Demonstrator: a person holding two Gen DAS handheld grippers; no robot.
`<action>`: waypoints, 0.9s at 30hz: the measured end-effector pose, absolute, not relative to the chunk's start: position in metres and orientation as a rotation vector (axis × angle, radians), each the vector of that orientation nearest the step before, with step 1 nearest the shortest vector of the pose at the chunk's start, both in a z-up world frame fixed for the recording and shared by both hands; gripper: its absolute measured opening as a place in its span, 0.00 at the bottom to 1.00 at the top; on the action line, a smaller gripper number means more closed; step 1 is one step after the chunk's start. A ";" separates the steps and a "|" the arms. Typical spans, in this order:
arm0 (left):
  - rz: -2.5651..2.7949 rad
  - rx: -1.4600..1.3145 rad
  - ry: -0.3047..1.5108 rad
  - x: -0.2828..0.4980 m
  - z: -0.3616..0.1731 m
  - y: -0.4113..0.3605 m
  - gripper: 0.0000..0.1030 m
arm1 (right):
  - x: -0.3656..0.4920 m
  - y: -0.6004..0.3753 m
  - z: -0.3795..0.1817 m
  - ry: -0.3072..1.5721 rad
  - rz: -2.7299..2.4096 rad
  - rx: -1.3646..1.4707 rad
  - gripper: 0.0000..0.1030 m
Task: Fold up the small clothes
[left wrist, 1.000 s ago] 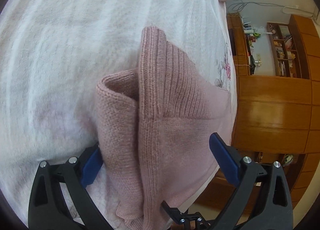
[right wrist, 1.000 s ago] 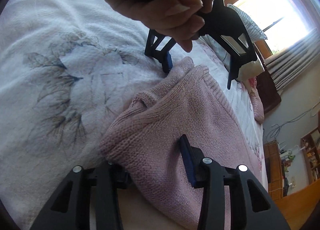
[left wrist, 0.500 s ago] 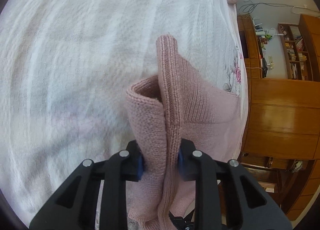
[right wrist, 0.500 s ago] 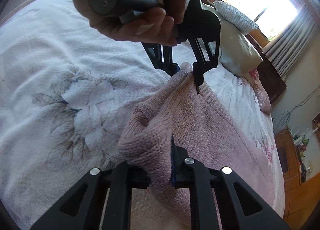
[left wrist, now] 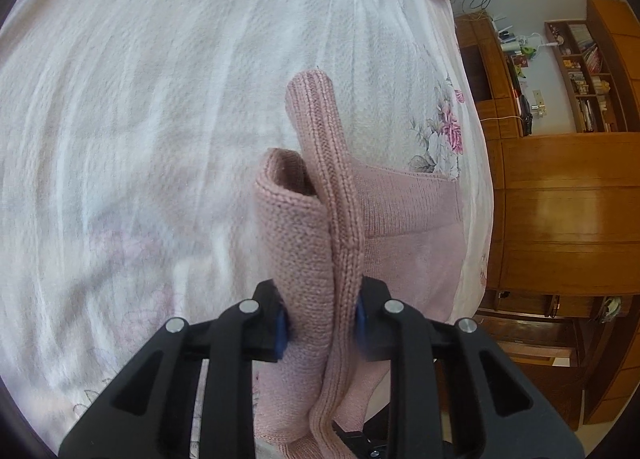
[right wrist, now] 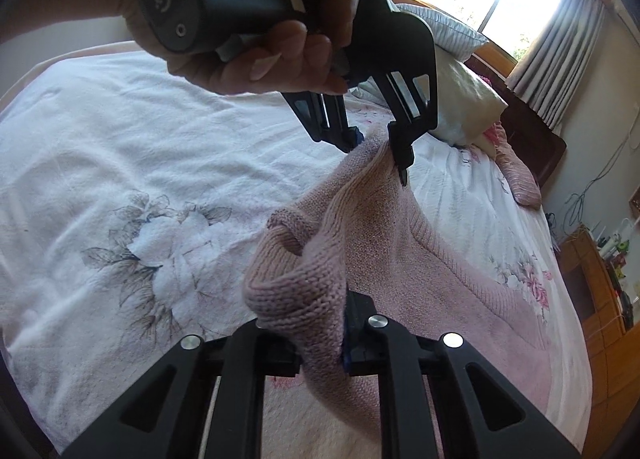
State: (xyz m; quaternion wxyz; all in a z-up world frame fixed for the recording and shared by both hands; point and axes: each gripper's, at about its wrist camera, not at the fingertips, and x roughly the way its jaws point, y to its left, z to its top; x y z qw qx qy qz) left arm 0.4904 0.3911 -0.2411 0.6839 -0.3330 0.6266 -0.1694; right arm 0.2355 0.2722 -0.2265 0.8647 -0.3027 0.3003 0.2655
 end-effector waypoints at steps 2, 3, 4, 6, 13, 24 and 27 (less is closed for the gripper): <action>-0.380 -0.735 1.402 0.493 -0.233 0.384 0.22 | 0.238 0.267 -0.220 0.628 0.555 -0.609 0.13; -0.380 -0.728 1.400 0.494 -0.229 0.381 0.22 | 0.238 0.264 -0.217 0.626 0.554 -0.598 0.13; -0.379 -0.721 1.399 0.495 -0.225 0.378 0.22 | 0.239 0.262 -0.214 0.623 0.553 -0.588 0.13; -0.375 -0.711 1.396 0.497 -0.217 0.372 0.22 | 0.242 0.256 -0.207 0.621 0.552 -0.561 0.13; -0.362 -0.660 1.385 0.501 -0.185 0.350 0.22 | 0.245 0.233 -0.181 0.610 0.543 -0.468 0.12; -0.317 -0.583 1.382 0.508 -0.151 0.308 0.22 | 0.253 0.182 -0.152 0.592 0.510 -0.357 0.12; -0.301 -0.564 1.388 0.512 -0.145 0.297 0.22 | 0.256 0.168 -0.146 0.591 0.497 -0.326 0.12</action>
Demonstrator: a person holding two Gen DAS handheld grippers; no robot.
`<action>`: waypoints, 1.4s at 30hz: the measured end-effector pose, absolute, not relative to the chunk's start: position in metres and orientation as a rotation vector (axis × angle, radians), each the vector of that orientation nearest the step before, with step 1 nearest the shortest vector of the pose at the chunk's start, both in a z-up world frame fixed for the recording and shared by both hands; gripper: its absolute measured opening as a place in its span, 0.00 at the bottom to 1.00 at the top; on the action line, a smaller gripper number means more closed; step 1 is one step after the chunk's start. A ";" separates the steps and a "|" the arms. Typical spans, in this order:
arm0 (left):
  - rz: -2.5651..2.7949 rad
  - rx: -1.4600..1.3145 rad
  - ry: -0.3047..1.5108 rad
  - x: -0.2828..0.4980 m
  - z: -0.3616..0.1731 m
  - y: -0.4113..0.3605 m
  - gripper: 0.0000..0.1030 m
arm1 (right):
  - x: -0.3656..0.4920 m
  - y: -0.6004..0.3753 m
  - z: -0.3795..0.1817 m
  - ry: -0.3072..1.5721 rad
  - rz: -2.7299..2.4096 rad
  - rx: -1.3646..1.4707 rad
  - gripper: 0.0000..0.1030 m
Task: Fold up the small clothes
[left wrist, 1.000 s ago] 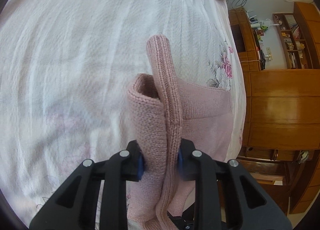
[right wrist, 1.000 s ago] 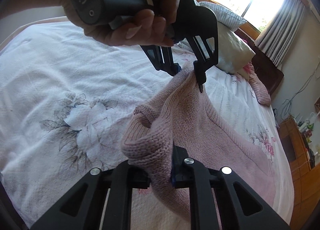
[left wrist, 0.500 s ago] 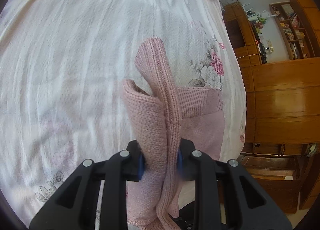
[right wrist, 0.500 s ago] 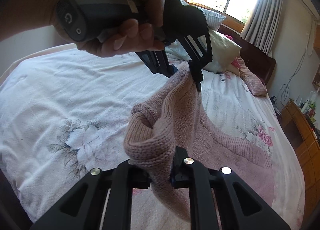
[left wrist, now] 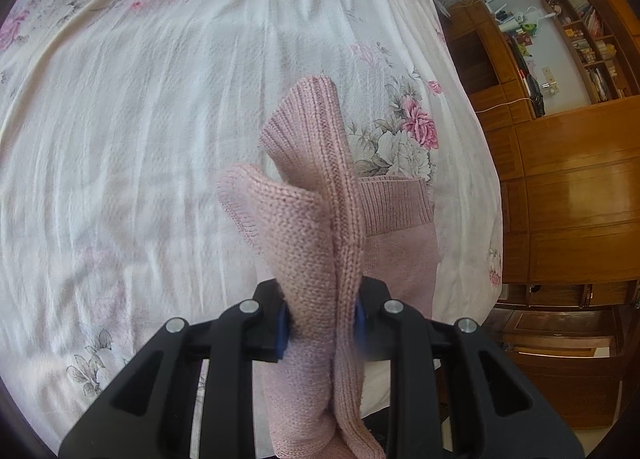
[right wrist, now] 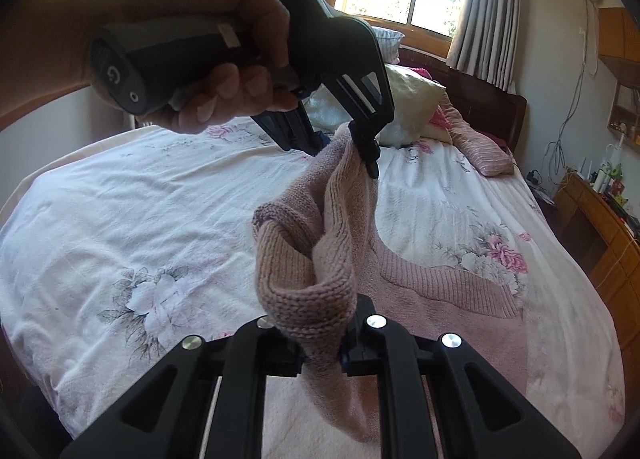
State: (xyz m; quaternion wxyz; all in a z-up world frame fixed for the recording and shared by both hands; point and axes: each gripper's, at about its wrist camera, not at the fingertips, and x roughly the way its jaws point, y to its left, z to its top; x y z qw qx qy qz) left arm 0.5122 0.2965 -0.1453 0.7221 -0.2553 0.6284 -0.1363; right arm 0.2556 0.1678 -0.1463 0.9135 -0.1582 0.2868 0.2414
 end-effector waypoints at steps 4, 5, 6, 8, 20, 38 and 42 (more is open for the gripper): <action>-0.281 -0.529 1.397 0.517 -0.138 0.276 0.22 | 0.260 0.149 -0.143 0.595 0.487 -0.275 0.12; -0.275 -0.519 1.400 0.518 -0.136 0.271 0.22 | 0.260 0.144 -0.143 0.597 0.485 -0.261 0.12; -0.271 -0.510 1.402 0.519 -0.134 0.266 0.22 | 0.261 0.140 -0.142 0.598 0.484 -0.251 0.12; -0.266 -0.491 1.404 0.522 -0.131 0.256 0.22 | 0.262 0.131 -0.141 0.594 0.478 -0.236 0.12; -0.245 -0.404 1.431 0.535 -0.130 0.192 0.22 | 0.270 0.077 -0.143 0.610 0.438 -0.132 0.12; -0.235 -0.267 1.499 0.547 -0.167 0.097 0.22 | 0.278 -0.003 -0.168 0.656 0.372 0.012 0.12; -0.232 -0.239 1.517 0.550 -0.178 0.078 0.22 | 0.282 -0.022 -0.179 0.680 0.363 0.047 0.12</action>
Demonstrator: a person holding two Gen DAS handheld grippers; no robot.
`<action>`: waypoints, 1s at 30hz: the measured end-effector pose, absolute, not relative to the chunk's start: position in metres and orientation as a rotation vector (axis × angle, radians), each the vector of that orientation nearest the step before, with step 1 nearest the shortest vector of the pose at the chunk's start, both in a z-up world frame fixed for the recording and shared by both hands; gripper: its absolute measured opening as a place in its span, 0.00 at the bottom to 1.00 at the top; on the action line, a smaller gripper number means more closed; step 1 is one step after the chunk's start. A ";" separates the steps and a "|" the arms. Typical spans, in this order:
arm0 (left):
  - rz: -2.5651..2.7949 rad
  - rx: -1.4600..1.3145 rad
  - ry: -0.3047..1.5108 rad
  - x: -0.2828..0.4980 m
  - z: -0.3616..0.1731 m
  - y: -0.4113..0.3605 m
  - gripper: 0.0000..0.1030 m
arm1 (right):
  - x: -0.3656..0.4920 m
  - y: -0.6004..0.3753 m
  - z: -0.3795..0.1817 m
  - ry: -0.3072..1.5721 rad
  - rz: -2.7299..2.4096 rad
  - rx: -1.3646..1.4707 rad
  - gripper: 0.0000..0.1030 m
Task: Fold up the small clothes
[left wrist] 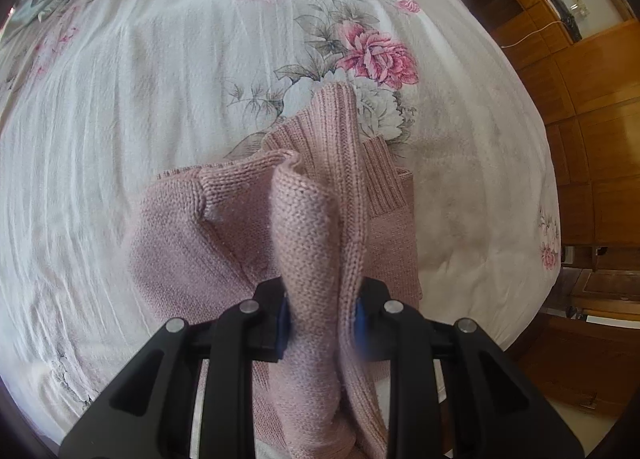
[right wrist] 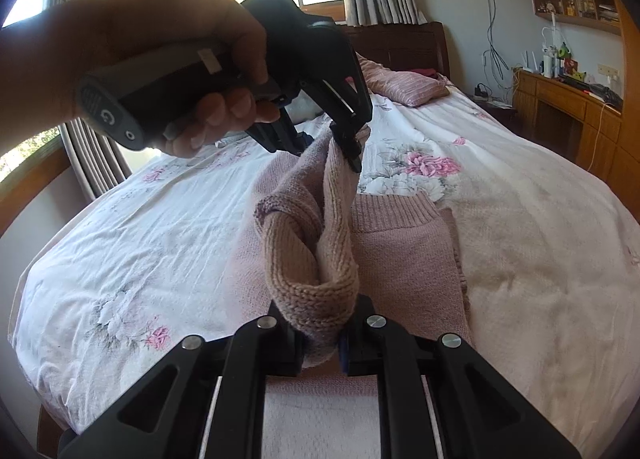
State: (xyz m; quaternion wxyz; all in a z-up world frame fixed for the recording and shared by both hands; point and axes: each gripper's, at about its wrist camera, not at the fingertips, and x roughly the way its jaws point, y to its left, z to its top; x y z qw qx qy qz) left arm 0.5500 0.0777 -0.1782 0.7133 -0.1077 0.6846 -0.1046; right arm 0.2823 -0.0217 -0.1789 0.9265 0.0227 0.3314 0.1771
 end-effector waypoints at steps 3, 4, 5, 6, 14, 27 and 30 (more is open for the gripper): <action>-0.239 -0.213 1.529 0.550 -0.184 0.061 0.22 | 0.283 -0.033 -0.183 0.681 0.354 0.057 0.12; -0.241 -0.204 1.533 0.550 -0.186 0.055 0.22 | 0.283 -0.037 -0.185 0.684 0.352 0.065 0.12; -0.241 -0.199 1.535 0.551 -0.188 0.051 0.22 | 0.283 -0.040 -0.187 0.689 0.349 0.075 0.12; -0.238 -0.194 1.538 0.551 -0.190 0.047 0.22 | 0.284 -0.044 -0.189 0.694 0.346 0.083 0.12; -0.167 -0.146 1.557 0.557 -0.213 0.024 0.23 | 0.286 -0.065 -0.208 0.751 0.342 0.143 0.12; -0.104 -0.074 1.521 0.553 -0.229 -0.019 0.35 | 0.285 -0.097 -0.239 0.807 0.387 0.282 0.12; -0.178 -0.147 1.461 0.548 -0.224 -0.024 0.46 | 0.285 -0.105 -0.246 0.833 0.396 0.317 0.12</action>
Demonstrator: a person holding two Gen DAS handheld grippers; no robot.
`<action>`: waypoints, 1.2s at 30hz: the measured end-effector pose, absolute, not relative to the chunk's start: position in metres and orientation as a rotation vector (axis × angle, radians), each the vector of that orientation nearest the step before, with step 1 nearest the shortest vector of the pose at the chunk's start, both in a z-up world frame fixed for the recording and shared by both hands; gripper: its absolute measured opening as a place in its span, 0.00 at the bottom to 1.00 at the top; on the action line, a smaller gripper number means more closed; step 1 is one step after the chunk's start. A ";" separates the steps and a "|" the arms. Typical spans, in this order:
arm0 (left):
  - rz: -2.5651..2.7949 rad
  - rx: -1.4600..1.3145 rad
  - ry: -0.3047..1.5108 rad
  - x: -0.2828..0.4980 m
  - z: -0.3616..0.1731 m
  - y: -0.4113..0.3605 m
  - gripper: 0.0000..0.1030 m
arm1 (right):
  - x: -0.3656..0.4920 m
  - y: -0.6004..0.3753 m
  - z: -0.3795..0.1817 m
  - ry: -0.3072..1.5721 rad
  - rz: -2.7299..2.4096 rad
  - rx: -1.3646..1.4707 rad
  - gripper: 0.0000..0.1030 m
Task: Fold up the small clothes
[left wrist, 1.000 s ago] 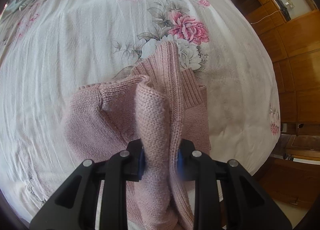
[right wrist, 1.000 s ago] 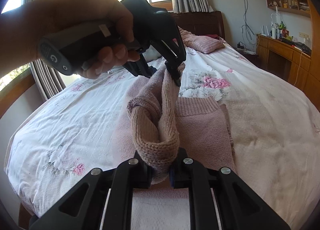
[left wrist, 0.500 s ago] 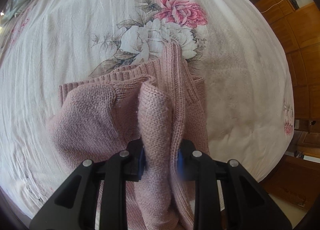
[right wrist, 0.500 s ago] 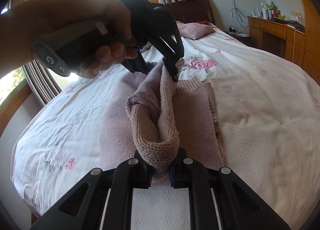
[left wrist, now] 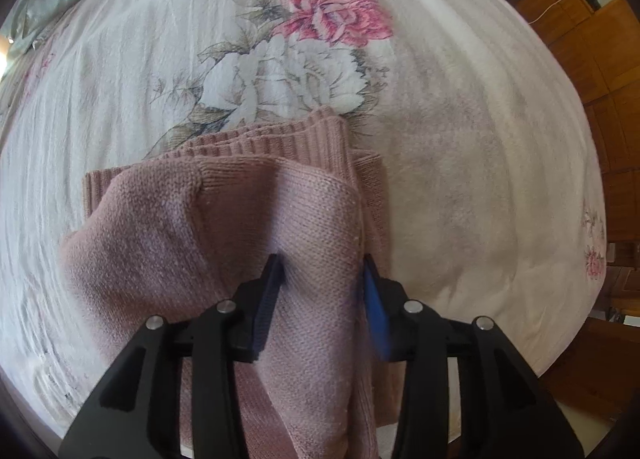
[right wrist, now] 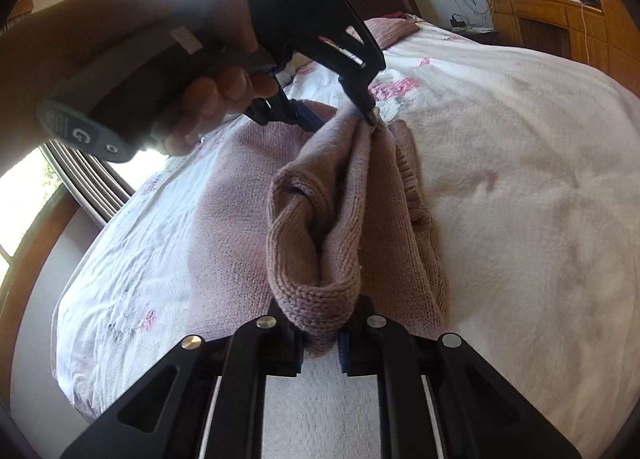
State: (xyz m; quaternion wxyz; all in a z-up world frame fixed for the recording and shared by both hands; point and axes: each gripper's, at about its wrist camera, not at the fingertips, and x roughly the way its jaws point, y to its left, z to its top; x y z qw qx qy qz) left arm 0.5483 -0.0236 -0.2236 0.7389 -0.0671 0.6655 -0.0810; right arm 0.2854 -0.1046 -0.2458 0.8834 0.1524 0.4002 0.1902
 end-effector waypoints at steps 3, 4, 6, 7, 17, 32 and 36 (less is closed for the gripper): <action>-0.237 -0.254 1.393 0.539 -0.213 -0.014 0.62 | 0.292 -0.122 -0.261 0.893 0.469 0.475 0.13; -0.252 -0.284 1.364 0.533 -0.207 -0.008 0.62 | 0.294 -0.129 -0.266 0.904 0.500 0.532 0.19; -0.294 -0.338 1.299 0.521 -0.192 0.009 0.63 | 0.296 -0.144 -0.272 0.903 0.575 0.642 0.29; -0.306 -0.354 1.267 0.513 -0.183 0.019 0.64 | 0.299 -0.150 -0.274 0.914 0.621 0.699 0.46; -0.392 -0.561 1.187 0.396 -0.171 0.127 0.72 | 0.361 -0.157 -0.263 1.118 0.777 0.775 0.91; -0.726 -0.722 1.211 0.378 -0.232 0.094 0.70 | 0.384 -0.181 -0.292 1.255 0.678 0.746 0.13; -0.679 -0.696 1.300 0.384 -0.270 0.080 0.70 | 0.382 -0.182 -0.294 1.233 0.724 0.735 0.27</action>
